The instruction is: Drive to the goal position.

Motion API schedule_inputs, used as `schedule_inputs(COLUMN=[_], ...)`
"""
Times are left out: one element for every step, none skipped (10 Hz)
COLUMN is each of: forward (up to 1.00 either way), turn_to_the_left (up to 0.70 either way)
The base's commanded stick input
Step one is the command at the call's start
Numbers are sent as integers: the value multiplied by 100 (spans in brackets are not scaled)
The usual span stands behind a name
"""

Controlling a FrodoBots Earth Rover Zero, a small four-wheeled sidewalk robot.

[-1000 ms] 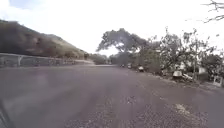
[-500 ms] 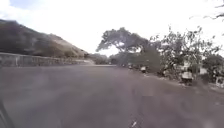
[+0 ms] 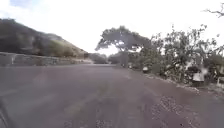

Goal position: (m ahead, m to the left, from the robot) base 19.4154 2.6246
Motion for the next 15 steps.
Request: schedule_inputs(forward=[100, 100, 100, 100, 100, 100, 100, 100, 100, 100, 100, 100, 100, 100, 100], turn_to_the_left=[0, 0, 0, 0, 0, 0, 0, 0, 0, 0, 0, 24, 33, 0, 0])
